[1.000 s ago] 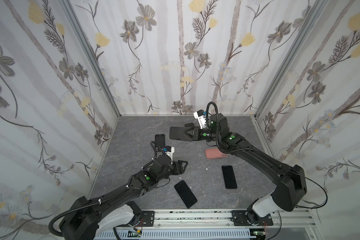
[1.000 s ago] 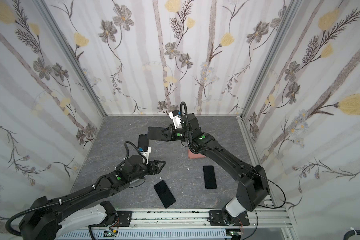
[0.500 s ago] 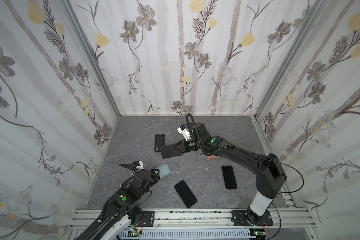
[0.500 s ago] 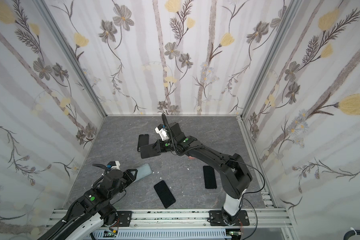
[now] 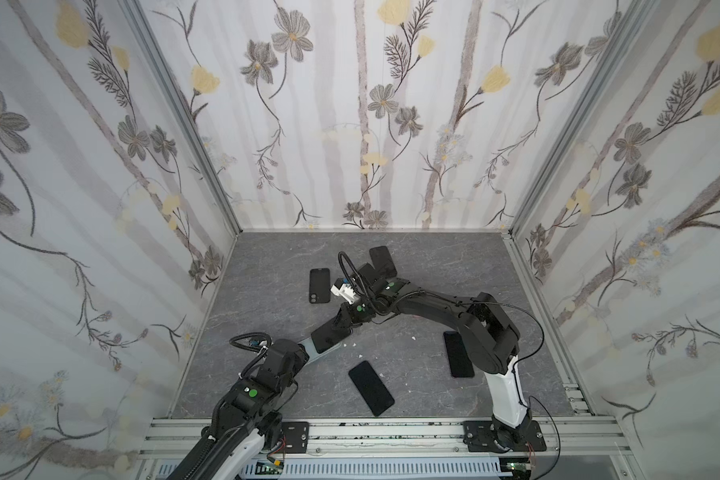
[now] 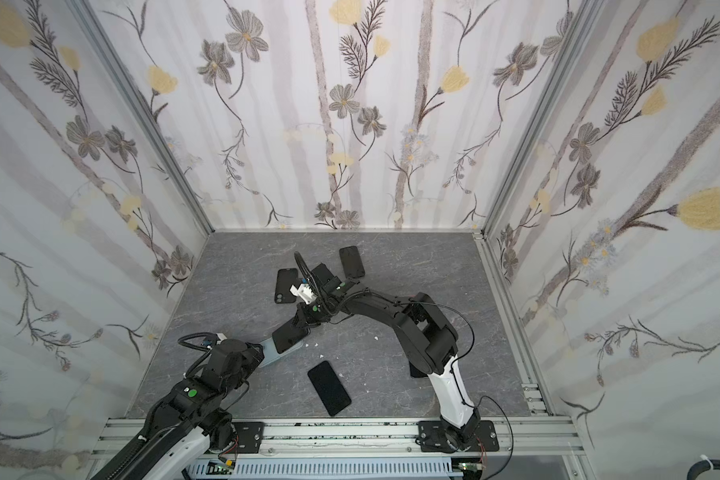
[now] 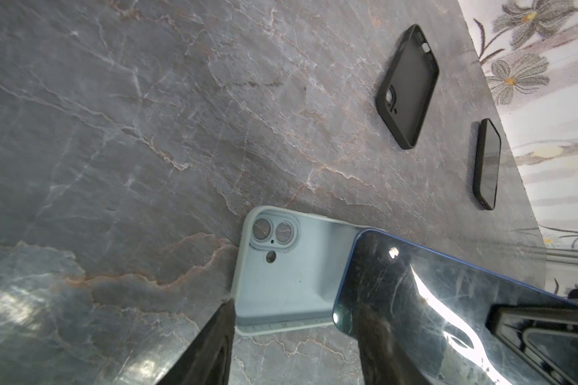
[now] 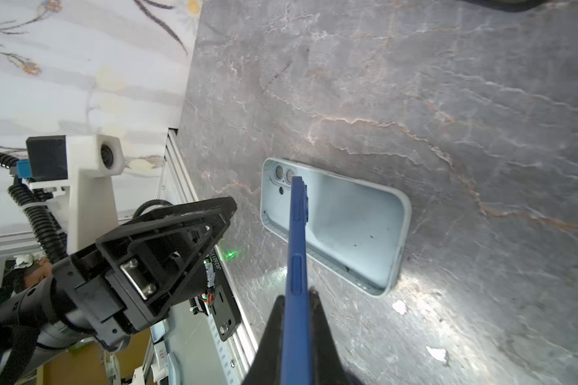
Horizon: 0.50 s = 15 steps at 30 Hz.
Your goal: Put the phone into the phone case
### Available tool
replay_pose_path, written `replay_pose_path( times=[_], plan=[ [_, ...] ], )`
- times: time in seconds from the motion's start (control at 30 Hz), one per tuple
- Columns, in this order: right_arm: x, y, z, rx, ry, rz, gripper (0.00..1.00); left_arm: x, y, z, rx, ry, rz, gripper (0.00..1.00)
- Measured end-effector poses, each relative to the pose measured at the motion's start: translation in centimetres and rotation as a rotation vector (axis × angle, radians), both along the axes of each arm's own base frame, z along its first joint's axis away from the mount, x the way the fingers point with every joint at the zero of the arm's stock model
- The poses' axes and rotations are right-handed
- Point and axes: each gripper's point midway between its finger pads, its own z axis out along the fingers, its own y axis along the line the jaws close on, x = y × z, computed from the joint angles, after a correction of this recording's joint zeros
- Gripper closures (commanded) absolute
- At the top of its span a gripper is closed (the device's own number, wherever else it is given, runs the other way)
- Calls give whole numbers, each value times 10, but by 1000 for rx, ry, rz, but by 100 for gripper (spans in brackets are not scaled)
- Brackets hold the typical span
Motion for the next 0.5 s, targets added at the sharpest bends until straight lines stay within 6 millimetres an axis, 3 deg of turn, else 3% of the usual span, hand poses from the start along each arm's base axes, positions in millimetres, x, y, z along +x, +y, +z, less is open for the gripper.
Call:
replay_pose_path(
  times=[0.23,0.5],
  plan=[
    [8,-23,-15,-70,-15,-25,100,9,-8,1,14,28,-59,40],
    [25,-82,-16,-132,-6,-130,100,19,-15,11,37,5,-114,37]
  ],
)
